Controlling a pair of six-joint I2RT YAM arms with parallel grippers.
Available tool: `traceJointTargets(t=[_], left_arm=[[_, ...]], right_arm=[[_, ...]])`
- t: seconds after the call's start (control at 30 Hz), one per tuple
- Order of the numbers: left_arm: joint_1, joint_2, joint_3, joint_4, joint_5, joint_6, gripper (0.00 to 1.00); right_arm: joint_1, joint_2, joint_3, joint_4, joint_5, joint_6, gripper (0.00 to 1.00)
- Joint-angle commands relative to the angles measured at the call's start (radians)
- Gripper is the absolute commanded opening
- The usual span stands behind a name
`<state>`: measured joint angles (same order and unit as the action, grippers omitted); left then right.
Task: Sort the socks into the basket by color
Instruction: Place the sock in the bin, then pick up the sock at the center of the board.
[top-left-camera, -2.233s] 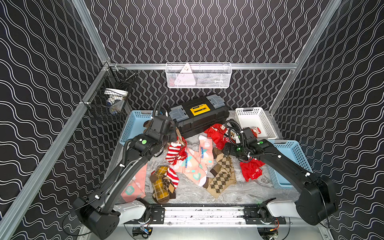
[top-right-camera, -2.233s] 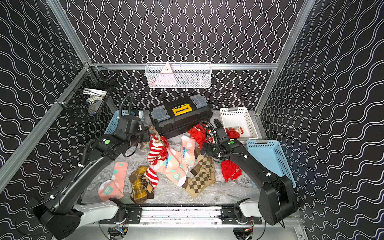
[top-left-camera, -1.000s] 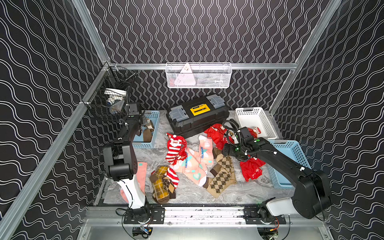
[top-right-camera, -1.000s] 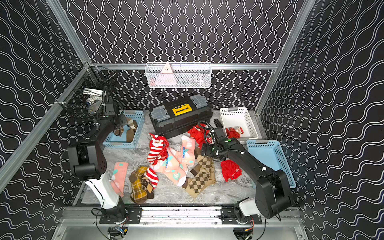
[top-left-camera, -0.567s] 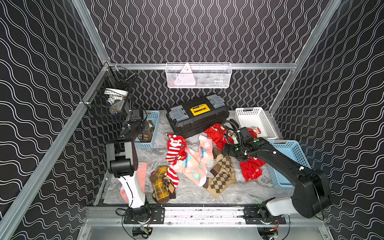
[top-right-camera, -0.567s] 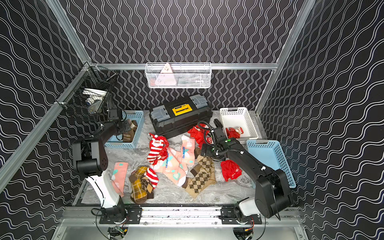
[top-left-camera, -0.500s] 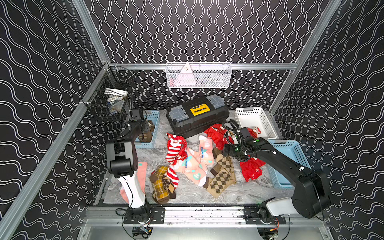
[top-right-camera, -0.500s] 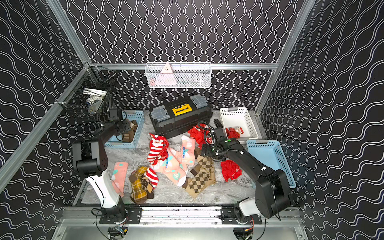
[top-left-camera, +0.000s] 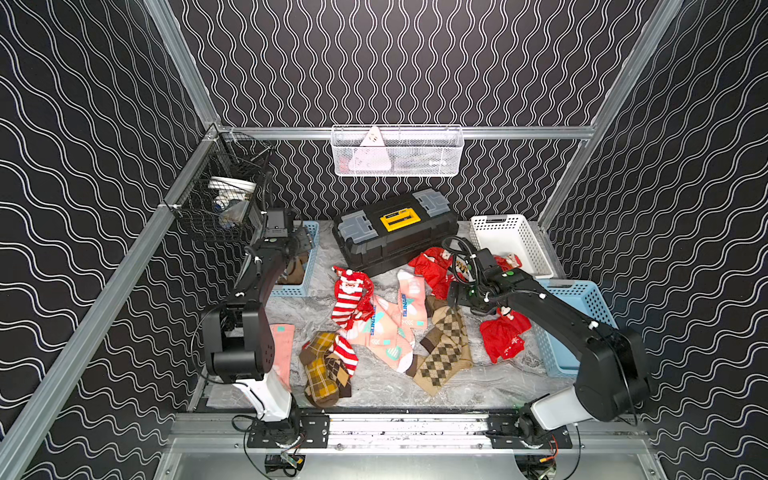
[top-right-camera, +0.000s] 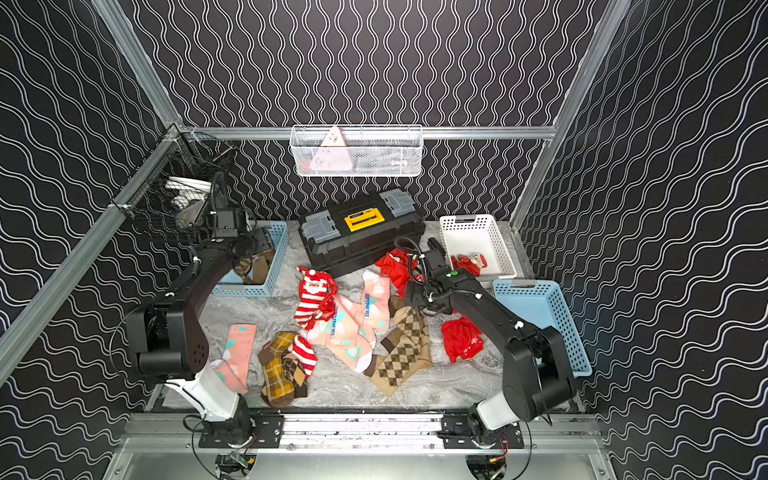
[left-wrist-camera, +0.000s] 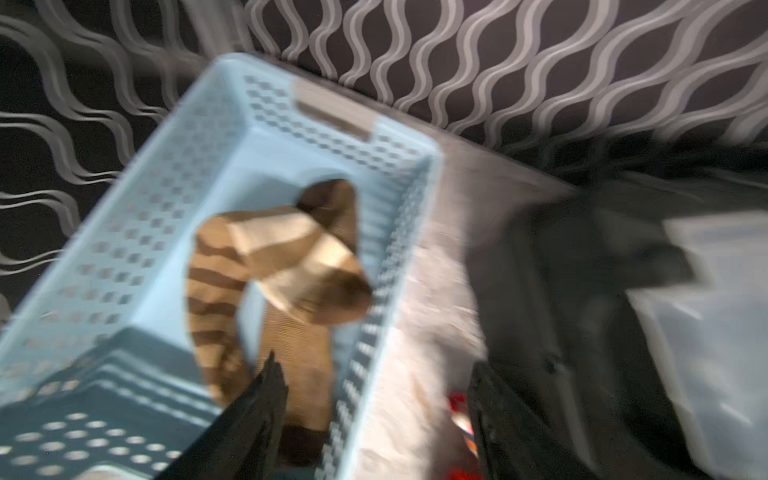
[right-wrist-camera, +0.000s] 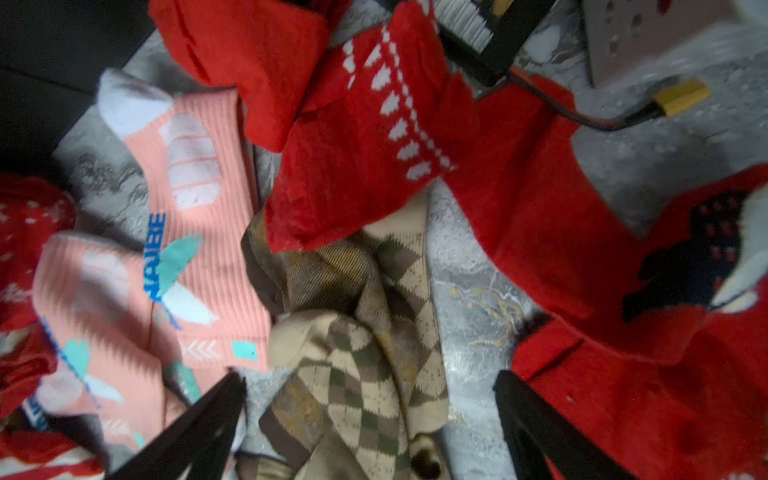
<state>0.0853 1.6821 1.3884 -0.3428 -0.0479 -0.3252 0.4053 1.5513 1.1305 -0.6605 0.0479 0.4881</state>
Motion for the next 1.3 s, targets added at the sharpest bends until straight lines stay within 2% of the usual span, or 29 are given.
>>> traceJointTargets(t=[0.0, 0.17, 0.27, 0.43, 0.6, 0.67, 0.83, 0.93, 1.03, 1.27], left_arm=[[-0.052, -0.055, -0.040, -0.025, 0.029, -0.029, 0.73], [-0.171, -0.149, -0.113, -0.050, 0.021, -0.038, 0.73], [-0.213, -0.205, -0.167, -0.054, 0.037, -0.048, 0.73], [-0.307, -0.296, -0.264, -0.059, 0.017, -0.061, 0.73], [-0.416, -0.375, -0.352, -0.068, -0.008, -0.091, 0.73], [-0.464, -0.406, -0.384, -0.071, -0.027, -0.109, 0.74], [-0.588, -0.452, -0.430, -0.087, -0.070, -0.146, 0.74], [-0.664, -0.458, -0.449, -0.090, -0.101, -0.168, 0.74], [-0.728, -0.449, -0.457, -0.084, -0.131, -0.181, 0.74], [-0.839, -0.399, -0.444, -0.076, -0.188, -0.186, 0.74]], right_arm=[[-0.022, 0.054, 0.048, 0.033, 0.056, 0.003, 0.92], [-0.093, 0.140, 0.088, 0.090, 0.030, -0.003, 0.82], [-0.124, 0.187, 0.107, 0.131, 0.000, -0.015, 0.76], [-0.151, 0.256, 0.134, 0.166, -0.072, -0.019, 0.71], [-0.151, 0.319, 0.160, 0.171, -0.104, -0.022, 0.60], [-0.152, 0.330, 0.152, 0.182, -0.111, -0.018, 0.50], [-0.151, 0.314, 0.144, 0.181, -0.098, -0.018, 0.19], [-0.148, 0.290, 0.145, 0.167, -0.073, -0.021, 0.17], [-0.146, 0.262, 0.145, 0.151, -0.053, -0.027, 0.05], [-0.143, 0.185, 0.137, 0.121, -0.047, -0.037, 0.00]])
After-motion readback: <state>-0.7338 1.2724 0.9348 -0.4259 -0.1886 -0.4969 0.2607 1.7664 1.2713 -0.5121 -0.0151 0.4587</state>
